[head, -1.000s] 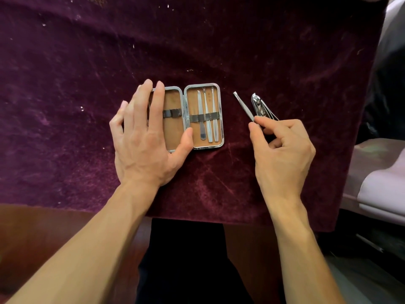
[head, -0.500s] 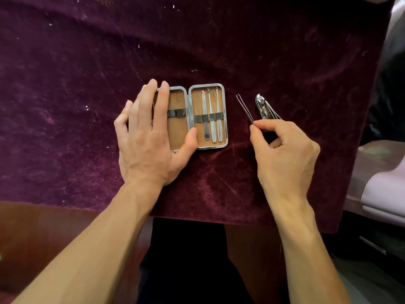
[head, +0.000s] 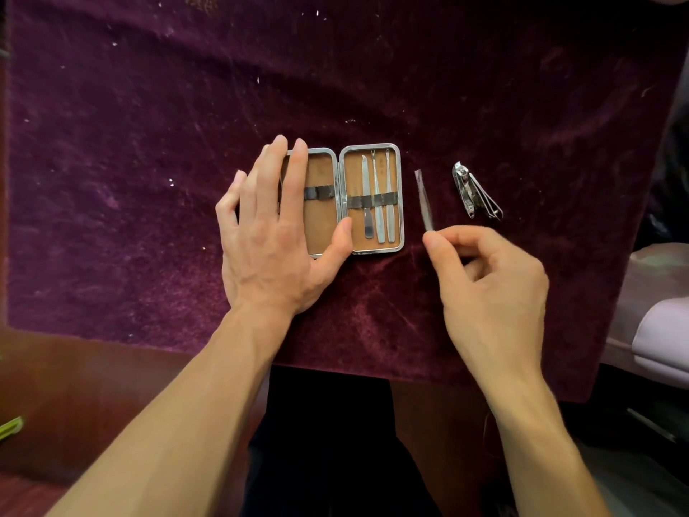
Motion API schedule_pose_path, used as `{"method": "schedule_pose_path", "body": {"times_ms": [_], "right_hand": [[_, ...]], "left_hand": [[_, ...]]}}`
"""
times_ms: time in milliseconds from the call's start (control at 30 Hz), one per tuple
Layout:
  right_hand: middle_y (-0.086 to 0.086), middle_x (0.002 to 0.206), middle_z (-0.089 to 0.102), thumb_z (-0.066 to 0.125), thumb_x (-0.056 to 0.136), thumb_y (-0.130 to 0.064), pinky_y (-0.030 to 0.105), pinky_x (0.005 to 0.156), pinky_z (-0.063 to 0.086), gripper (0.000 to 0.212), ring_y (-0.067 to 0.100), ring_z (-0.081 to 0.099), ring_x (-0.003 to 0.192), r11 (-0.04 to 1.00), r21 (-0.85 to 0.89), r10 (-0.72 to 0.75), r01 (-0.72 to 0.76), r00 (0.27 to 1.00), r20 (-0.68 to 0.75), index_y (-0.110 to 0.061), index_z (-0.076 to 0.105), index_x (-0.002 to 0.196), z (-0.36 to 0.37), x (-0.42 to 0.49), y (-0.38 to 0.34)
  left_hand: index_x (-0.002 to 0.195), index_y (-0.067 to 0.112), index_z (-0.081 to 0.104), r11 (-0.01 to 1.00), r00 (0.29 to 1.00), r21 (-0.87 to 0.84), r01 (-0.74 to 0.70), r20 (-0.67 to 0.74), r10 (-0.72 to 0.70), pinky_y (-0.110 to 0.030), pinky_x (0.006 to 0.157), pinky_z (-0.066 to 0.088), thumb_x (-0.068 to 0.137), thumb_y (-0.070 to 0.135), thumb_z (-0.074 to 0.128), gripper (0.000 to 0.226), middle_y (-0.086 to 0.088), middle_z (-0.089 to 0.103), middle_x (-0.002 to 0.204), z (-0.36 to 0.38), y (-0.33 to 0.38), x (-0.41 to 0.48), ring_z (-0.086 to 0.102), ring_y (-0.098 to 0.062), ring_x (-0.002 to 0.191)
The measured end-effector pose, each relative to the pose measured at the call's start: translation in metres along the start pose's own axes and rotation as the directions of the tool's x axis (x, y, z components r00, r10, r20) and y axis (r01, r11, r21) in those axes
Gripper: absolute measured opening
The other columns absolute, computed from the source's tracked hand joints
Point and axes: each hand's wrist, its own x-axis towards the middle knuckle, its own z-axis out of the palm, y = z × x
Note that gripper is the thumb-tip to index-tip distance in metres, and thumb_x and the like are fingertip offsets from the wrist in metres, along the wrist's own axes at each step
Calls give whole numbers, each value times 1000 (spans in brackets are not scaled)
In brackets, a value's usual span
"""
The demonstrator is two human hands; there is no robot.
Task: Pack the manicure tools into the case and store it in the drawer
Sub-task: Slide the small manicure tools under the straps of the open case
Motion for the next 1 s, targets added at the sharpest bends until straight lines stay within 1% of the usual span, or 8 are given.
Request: {"method": "schedule_pose_path", "body": {"times_ms": [67,167,300,533,667,767,867,1000], "right_hand": [[-21,67,75,75,97,-44,5,49,42,16,1,60,46,986,145,67,-79,994,84,-32,79,87,3,-11,-2],[-9,68,80,76,96,-43,11,41,35,21,0,43,38,927,312,137,-206,964,228,-27,82,84,11,-24,-2],[-4,64,78,77,95,-44,8,42,32,19,-1,36,35,894,340,182,-291,930,319,-29,83,86,20,-33,1],[-11,54,72,79,93,-47,9,46,37,19,-1,41,35,888,322,235,-328,926,296,-30,82,85,30,-30,1],[-9,65,79,79,92,-49,21,53,40,20,-2,49,39,896,300,255,-327,933,255,-30,80,86,35,-27,-6],[-13,70,81,81,90,-49,14,54,44,23,-5,58,45,905,277,271,-322,940,208,-29,69,88,41,-23,-12],[-17,71,81,83,88,-50,13,53,47,34,-4,62,47,913,268,273,-308,949,158,-29,56,87,47,-19,-17],[-19,68,79,85,84,-50,6,58,46,39,-2,76,64,928,246,262,-279,960,100,-29,52,83,52,-12,-25]], "left_hand": [[161,14,29,1000,1000,0,-3,4,3,-46,123,24,94,65,45,85,-7,31,167,0,1,0,36,-24,151],[161,14,30,1000,1000,7,-3,1,3,-46,123,24,94,64,46,85,-7,32,167,-1,0,0,36,-24,151],[161,15,29,1000,1000,4,2,1,-2,-46,123,24,94,65,45,85,-6,31,167,0,0,0,34,-23,152],[161,15,30,1000,1000,10,1,-3,-1,-45,123,24,95,65,45,84,-6,32,167,1,0,0,34,-22,153],[161,15,31,1000,1000,9,-1,-10,1,-45,123,24,95,64,46,84,-6,33,167,1,0,0,35,-22,153],[161,15,31,1000,1000,8,-1,-8,1,-45,124,25,95,65,45,84,-6,33,167,1,0,0,35,-22,153],[161,15,31,1000,1000,2,1,-5,-1,-45,124,24,94,65,45,85,-6,33,167,1,0,0,34,-21,153],[161,15,31,1000,1000,3,1,1,-1,-45,124,24,94,64,47,85,-6,32,167,0,0,0,34,-22,153]]}}
